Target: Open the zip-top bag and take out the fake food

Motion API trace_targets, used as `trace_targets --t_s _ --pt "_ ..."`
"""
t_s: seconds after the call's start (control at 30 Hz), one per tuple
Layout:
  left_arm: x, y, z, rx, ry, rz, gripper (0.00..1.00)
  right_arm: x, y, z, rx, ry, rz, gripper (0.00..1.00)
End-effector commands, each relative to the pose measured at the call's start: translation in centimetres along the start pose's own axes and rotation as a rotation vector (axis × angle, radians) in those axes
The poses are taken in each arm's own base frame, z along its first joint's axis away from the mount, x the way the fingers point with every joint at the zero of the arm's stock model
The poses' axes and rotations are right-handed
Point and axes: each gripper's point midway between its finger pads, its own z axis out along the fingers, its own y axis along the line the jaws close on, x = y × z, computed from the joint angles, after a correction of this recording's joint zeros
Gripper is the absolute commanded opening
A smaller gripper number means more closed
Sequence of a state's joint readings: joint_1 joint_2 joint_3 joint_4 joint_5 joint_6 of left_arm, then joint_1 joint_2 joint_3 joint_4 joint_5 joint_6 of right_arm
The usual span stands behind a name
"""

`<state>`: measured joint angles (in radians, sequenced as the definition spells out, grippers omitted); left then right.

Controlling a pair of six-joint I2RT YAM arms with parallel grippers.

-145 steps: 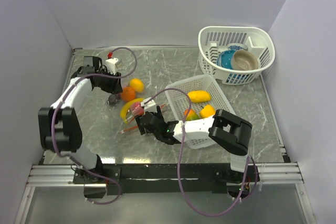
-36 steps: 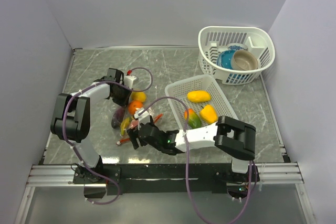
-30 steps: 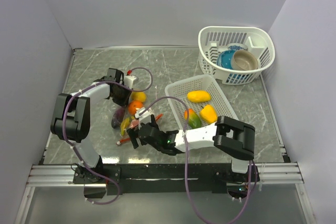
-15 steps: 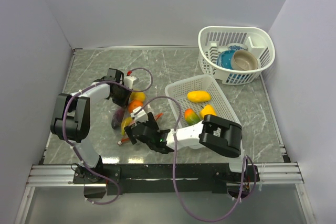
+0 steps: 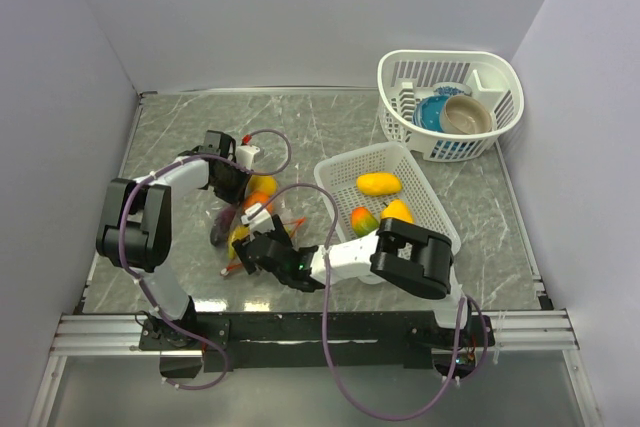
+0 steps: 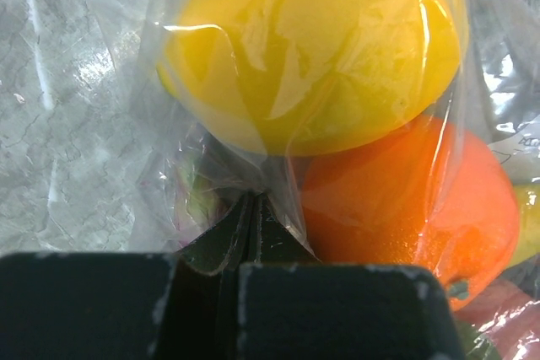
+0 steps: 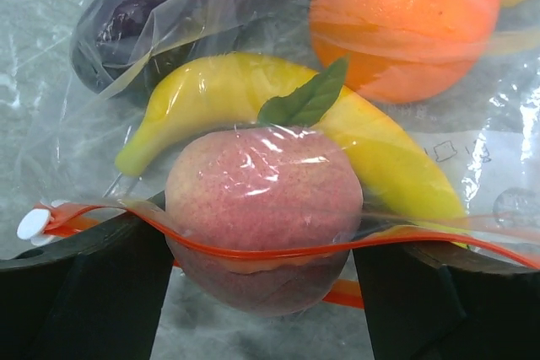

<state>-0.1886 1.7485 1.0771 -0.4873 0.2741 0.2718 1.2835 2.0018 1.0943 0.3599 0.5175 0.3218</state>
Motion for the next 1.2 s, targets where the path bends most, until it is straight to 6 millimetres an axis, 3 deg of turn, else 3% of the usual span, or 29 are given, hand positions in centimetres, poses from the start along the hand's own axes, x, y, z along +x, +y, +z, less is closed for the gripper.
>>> trace_targets --t_s 0.0,0.1,0.17,0.2,0.23,0.4,0.47,0.5,0.53,0.6,0.67,0.7,0.73,0.8,0.83,0.87,0.9,0.97,1.0,1.03,1.17 --pt "-1.4 -0.4 -1.5 0.013 -0.046 0.018 0.01 -0.3 -0.2 -0.6 -0.02 -0.007 0.038 0.72" --pt "-1.6 -0.4 -1.4 0.012 -0.051 0.012 0.01 -0.6 -0.7 -1.7 -0.026 -0.014 0.053 0.51" --pt "-1.7 -0.2 -1.5 0.003 -0.054 0.01 0.01 -1.6 -1.0 -2.9 -0.033 -0.032 0.072 0.43" --pt "-1.8 -0.1 -1.4 -0.003 -0.056 0.011 0.01 -1.1 -1.6 -3.5 -0.026 -0.022 0.066 0.37" --pt "-1.7 0.1 -1.4 -0.007 -0.055 0.008 0.01 -2.1 -1.8 -4.4 -0.031 -0.038 0.081 0.36" --pt "-2.1 1.2 -1.2 -0.008 -0.061 -0.028 0.01 -1.8 -2.3 -7.8 -0.112 0.005 0.062 0.34" --pt "-2.2 1.8 -1.3 -0.016 -0.069 -0.043 0.01 -2.9 -2.3 -9.8 -0.158 -0.005 0.062 0.33" --pt "-2.2 1.8 -1.3 -0.016 -0.068 -0.046 0.01 -2.6 -3.2 -10.4 -0.14 -0.002 0.062 0.33" --pt "-2.2 1.9 -1.4 -0.018 -0.07 -0.049 0.01 -3.8 -4.2 -11.7 -0.119 -0.033 0.079 0.33" --pt "-2.1 1.8 -1.5 -0.015 -0.072 -0.05 0.01 -4.5 -7.5 -12.6 0.008 -0.082 0.097 0.31" --pt "-1.9 1.7 -1.5 -0.013 -0.07 -0.053 0.01 -6.6 -11.3 -13.8 0.123 -0.158 0.156 0.29" --pt "-1.8 1.6 -1.4 -0.008 -0.07 -0.055 0.01 -7.0 -12.9 -14.0 0.176 -0.175 0.182 0.21" --pt "-1.8 1.6 -1.5 -0.01 -0.071 -0.054 0.01 -7.4 -16.3 -14.0 0.278 -0.179 0.26 0.17" --pt "-1.7 1.4 -1.5 -0.004 -0.073 -0.059 0.01 -7.5 -19.2 -13.9 0.358 -0.175 0.325 0.12" --pt "-1.7 1.4 -1.6 -0.002 -0.073 -0.06 0.01 -7.4 -20.2 -13.8 0.38 -0.168 0.353 0.13" --pt "-1.5 1.3 -1.6 -0.001 -0.07 -0.059 0.01 -7.4 -21.5 -13.6 0.403 -0.171 0.366 0.24" --pt "-1.6 1.2 -1.7 0.0 -0.077 -0.057 0.01 -7.5 -21.7 -13.4 0.396 -0.167 0.368 0.52" --pt "-1.5 1.2 -1.8 0.0 -0.077 -0.053 0.01 -7.0 -22.5 -13.0 0.421 -0.145 0.379 0.65" --pt "-1.5 1.2 -1.9 0.0 -0.077 -0.053 0.01 -7.0 -22.5 -12.7 0.425 -0.136 0.38 0.89" --pt "-1.6 1.2 -2.0 0.0 -0.08 -0.05 0.01 -6.9 -22.6 -12.6 0.432 -0.126 0.385 1.0" --pt "-1.9 1.0 -2.0 0.008 -0.087 -0.053 0.01 -7.9 -22.2 -12.3 0.411 -0.131 0.372 1.0"
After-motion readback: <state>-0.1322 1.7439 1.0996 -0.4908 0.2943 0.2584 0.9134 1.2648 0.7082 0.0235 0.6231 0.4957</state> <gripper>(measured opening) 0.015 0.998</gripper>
